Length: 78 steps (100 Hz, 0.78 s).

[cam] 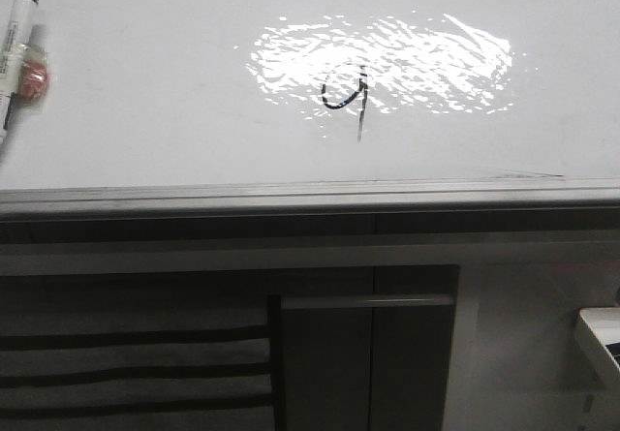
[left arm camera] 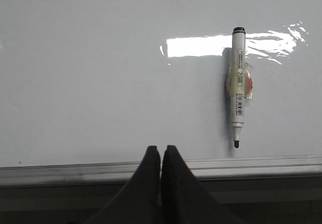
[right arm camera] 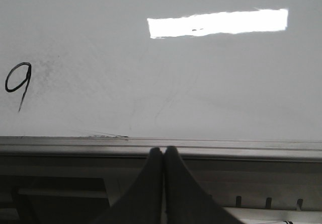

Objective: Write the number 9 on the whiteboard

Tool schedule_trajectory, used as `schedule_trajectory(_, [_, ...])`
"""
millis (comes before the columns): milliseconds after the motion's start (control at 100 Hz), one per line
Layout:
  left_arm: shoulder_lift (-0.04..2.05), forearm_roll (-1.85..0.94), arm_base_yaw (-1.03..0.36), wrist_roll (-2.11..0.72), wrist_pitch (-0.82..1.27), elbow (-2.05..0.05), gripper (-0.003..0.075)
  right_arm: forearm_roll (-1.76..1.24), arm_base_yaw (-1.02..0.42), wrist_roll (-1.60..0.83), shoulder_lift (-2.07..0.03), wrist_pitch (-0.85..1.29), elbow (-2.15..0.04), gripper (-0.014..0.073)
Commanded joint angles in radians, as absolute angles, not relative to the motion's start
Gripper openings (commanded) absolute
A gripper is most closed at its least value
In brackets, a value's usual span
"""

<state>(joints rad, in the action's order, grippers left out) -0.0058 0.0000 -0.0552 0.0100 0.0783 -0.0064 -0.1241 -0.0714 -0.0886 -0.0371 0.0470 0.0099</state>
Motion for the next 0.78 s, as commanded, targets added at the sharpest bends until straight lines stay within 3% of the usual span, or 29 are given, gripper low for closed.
schedule_trajectory(0, [-0.032, -0.012, -0.052, 0.008, 0.000, 0.023, -0.0020, -0.125, -0.067, -0.095, -0.015, -0.072, 0.013, -0.0072])
schedule_trajectory(770, [-0.032, -0.012, -0.052, 0.008, 0.000, 0.023, -0.0020, -0.125, -0.067, -0.095, 0.029, -0.090, 0.039, -0.0072])
